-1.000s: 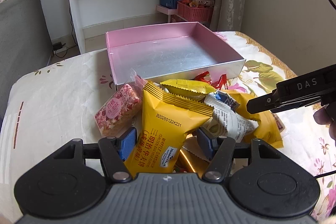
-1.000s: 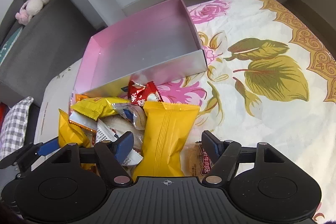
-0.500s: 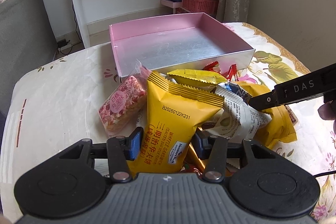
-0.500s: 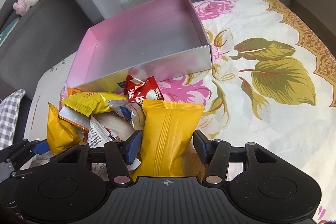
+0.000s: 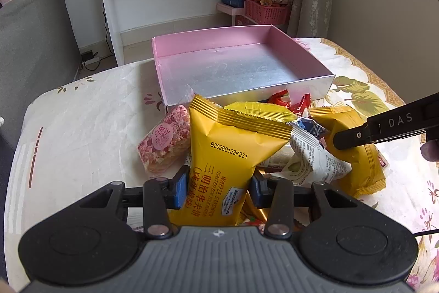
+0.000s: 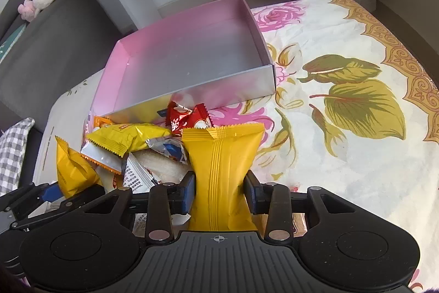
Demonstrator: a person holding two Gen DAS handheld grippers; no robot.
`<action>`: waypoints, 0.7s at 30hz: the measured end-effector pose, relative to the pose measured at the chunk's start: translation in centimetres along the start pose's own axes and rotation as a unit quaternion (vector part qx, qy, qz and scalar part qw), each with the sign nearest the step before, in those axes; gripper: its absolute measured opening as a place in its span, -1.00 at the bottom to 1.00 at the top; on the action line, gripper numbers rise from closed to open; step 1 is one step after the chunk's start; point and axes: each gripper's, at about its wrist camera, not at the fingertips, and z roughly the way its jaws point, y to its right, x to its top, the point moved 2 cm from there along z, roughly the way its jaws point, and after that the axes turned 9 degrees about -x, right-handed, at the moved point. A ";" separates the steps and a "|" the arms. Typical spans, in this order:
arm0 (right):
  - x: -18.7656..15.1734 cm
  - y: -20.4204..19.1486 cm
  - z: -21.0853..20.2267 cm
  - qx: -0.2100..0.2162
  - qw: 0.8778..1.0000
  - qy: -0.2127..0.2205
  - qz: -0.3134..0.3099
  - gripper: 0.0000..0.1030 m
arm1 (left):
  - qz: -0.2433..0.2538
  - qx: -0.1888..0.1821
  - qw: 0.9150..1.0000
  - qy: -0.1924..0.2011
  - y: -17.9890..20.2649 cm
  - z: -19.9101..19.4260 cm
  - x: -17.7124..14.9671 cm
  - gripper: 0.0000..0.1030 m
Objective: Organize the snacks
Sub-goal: 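Lift both yellow packs and carry them over the pink box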
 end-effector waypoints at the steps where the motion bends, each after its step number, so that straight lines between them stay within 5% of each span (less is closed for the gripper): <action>1: 0.0 0.0 -0.1 0.000 1.000 0.001 0.001 -0.30 | 0.000 0.000 1.000 0.001 0.1 -0.1 0.0 -0.22; 21: 1.0 0.7 -4.2 0.019 0.998 0.045 0.027 -0.31 | -0.016 -0.003 0.999 0.036 0.3 -3.4 1.1 -0.23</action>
